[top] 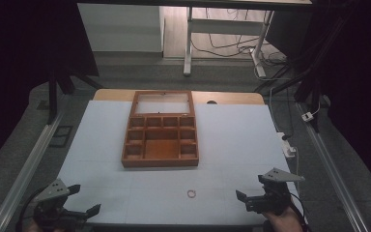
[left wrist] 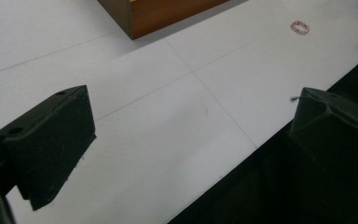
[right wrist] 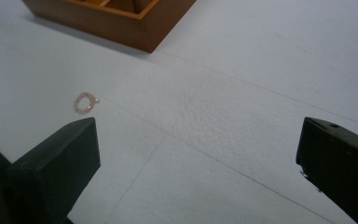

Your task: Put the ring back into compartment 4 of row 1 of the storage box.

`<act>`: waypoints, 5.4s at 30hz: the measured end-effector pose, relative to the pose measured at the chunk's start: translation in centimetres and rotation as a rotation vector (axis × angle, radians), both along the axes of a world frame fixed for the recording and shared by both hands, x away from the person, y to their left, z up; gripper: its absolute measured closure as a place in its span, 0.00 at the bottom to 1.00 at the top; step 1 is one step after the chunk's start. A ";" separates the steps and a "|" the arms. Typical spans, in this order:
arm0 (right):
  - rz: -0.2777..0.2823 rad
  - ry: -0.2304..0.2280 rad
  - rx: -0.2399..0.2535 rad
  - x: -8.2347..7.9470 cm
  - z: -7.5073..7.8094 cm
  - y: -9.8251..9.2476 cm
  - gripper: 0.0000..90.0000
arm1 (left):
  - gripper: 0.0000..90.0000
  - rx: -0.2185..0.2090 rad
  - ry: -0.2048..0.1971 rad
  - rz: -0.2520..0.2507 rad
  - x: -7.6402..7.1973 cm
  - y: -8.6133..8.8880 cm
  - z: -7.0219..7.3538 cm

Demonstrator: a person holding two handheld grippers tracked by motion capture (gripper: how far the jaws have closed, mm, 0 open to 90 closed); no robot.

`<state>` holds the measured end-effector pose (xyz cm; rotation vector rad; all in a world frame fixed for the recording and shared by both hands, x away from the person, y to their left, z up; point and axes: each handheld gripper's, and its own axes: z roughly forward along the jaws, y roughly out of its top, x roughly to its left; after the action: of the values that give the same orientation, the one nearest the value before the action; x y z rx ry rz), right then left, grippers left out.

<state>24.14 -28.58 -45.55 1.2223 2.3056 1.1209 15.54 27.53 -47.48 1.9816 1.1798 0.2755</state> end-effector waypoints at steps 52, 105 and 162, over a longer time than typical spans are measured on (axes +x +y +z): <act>0.144 -0.012 -0.035 0.5 -0.2 2.7 0.00 | 0.00 -0.004 0.040 0.009 0.5 -0.1 -0.2; 0.263 0.120 -0.148 4.5 -3.4 11.2 0.00 | 0.00 -0.005 0.046 0.002 0.7 -0.1 -0.2; 0.438 0.183 -0.350 5.3 -5.1 15.5 0.93 | 0.00 0.001 0.046 -0.011 0.7 -0.2 -0.2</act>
<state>29.45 -13.13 -50.64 0.7361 2.8458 0.6933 16.24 27.30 -47.72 2.0042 1.1979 0.2257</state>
